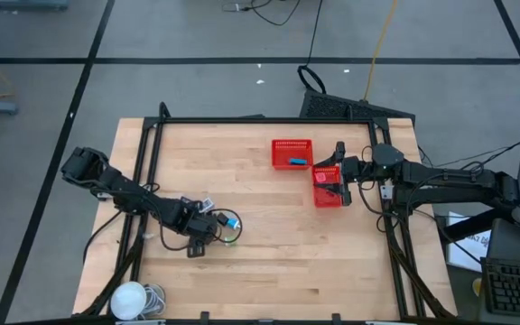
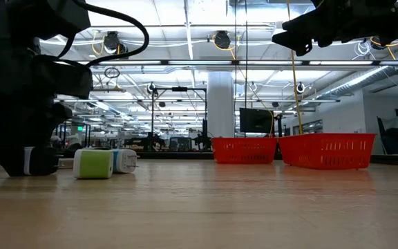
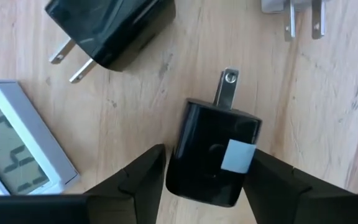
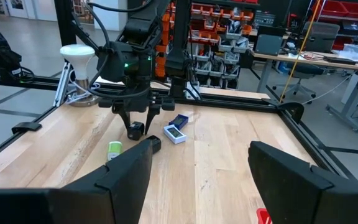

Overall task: Pick & Place Office items
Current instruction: Put the bottom black charger adapter into the bottom red bin

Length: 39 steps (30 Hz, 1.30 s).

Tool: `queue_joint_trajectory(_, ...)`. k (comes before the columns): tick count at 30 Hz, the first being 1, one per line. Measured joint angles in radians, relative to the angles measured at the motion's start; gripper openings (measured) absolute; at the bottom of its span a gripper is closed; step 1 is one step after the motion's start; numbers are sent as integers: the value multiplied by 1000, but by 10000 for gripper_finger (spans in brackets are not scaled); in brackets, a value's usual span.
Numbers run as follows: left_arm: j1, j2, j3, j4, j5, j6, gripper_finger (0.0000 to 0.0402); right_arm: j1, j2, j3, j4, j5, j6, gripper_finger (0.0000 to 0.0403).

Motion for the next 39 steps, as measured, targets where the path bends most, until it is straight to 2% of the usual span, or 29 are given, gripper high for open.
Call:
queue_joint_trajectory(7,0,0,1,12,-23,56,186,0,0,0,0,0,0,254)
queue_joint_trajectory(12,3,1,2,45,-61,22,147,0,0,0,0,0,0,254)
queue_joint_trajectory(22,2,-31,12,203,-271,-73,145,0,40,0,-2,0,26,254)
queue_joint_trajectory(26,3,-66,32,333,-390,27,145,0,74,0,12,0,26,254)
queue_joint_trajectory(30,15,-87,34,560,-505,209,145,0,126,0,75,-3,26,254)
queue_joint_trajectory(35,61,-76,35,836,-530,399,145,0,223,0,191,-6,60,254)
queue_joint_trajectory(39,102,-45,35,941,-528,486,145,15,308,0,277,-8,78,254)
